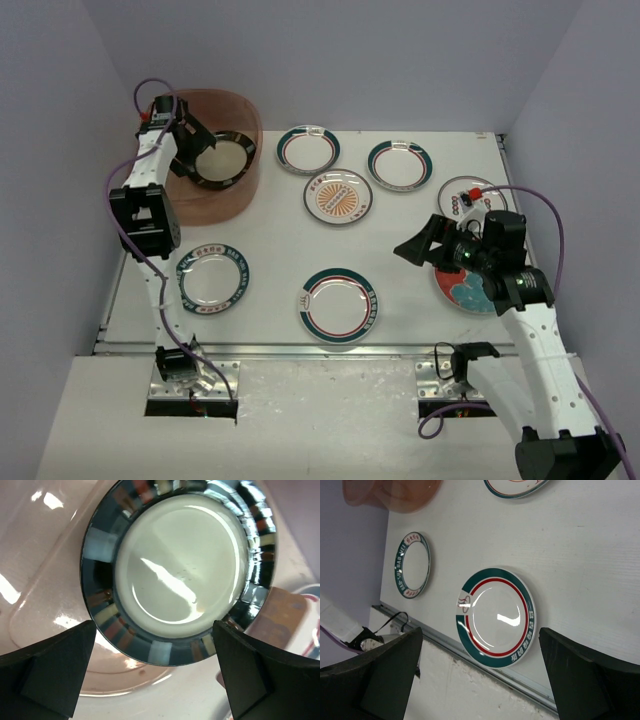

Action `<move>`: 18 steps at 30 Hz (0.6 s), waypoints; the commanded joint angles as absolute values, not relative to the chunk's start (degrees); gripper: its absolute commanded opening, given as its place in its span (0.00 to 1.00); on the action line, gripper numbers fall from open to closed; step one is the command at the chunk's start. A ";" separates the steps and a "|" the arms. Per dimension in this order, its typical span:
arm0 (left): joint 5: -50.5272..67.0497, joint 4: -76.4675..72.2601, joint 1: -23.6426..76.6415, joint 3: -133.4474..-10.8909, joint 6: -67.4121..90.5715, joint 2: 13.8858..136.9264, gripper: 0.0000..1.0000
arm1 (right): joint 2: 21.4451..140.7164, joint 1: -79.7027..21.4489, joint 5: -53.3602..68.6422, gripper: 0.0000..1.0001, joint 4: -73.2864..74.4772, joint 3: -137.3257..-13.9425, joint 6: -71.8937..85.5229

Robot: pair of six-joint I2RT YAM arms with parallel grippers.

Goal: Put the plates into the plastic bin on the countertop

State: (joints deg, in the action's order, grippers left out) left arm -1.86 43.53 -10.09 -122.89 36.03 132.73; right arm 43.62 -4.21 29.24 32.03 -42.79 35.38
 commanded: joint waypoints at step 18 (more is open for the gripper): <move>19.89 6.17 15.38 -76.33 35.87 79.37 1.00 | 31.80 -3.96 12.32 0.99 40.11 -55.20 35.21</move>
